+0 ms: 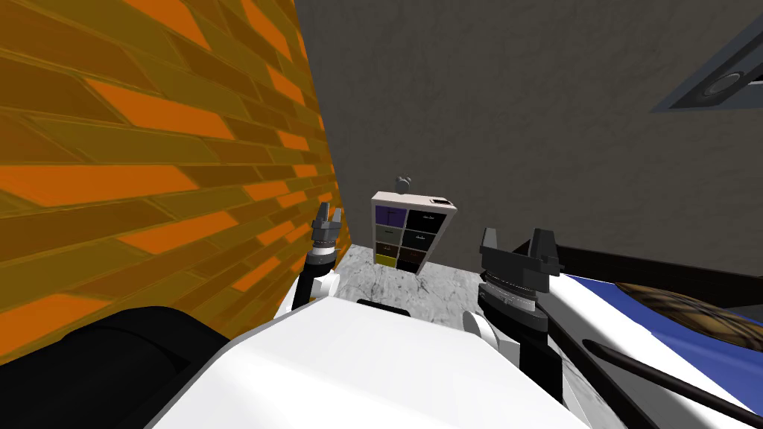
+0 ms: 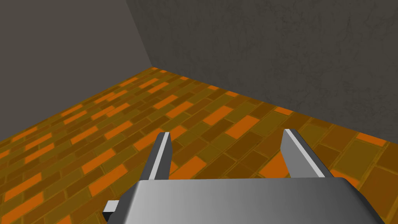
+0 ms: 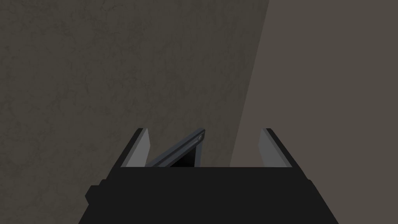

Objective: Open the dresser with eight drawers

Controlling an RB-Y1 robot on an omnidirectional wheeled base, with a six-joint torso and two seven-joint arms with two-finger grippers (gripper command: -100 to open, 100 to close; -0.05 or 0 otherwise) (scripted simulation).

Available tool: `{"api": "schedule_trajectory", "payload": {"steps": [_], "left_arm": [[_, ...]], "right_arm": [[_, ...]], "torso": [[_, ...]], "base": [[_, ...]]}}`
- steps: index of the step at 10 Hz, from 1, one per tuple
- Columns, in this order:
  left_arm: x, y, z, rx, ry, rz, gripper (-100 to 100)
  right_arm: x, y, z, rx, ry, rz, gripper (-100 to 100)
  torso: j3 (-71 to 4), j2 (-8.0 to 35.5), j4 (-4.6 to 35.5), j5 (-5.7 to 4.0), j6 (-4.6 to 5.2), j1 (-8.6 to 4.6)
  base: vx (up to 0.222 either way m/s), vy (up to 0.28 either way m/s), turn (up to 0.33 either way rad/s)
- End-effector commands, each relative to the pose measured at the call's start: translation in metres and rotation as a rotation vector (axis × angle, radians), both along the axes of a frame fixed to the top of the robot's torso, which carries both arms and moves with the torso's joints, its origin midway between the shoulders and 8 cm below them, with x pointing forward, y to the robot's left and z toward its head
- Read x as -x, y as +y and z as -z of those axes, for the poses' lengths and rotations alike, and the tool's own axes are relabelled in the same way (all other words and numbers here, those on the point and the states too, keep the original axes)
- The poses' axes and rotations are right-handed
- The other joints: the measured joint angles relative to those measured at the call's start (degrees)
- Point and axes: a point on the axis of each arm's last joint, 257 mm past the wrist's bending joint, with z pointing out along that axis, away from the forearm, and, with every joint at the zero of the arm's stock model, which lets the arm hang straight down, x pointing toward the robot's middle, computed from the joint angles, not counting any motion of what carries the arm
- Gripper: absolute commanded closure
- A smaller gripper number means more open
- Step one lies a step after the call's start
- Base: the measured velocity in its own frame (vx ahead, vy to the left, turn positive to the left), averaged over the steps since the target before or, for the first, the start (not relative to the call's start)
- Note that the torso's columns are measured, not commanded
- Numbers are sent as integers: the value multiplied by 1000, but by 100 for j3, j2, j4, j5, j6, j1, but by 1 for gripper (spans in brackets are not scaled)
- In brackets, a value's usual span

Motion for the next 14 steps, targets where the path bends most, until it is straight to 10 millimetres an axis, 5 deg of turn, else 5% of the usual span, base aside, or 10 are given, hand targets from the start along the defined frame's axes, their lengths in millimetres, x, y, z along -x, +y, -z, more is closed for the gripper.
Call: {"api": "schedule_trajectory", "payload": {"steps": [1, 9, 10, 14], "left_arm": [[0, 0, 0, 0, 0, 0, 0], [0, 0, 0, 0, 0, 0, 0], [0, 0, 0, 0, 0, 0, 0], [0, 0, 0, 0, 0, 0, 0]], "right_arm": [[0, 0, 0, 0, 0, 0, 0], [0, 0, 0, 0, 0, 0, 0], [-3, 8, 0, 68, 9, 9, -100], [-11, 24, 0, 245, 20, 75, -100]], "torso": [[-467, 232, 235, 0, 0, 0], [-7073, 3539, 3537, 0, 0, 0], [-7919, 3962, 3960, 0, 0, 0], [-8459, 4222, 4225, 1, 0, 3]], "base": [[0, 0, 0], [0, 0, 0], [32, 28, -38], [59, 65, -54]]}}
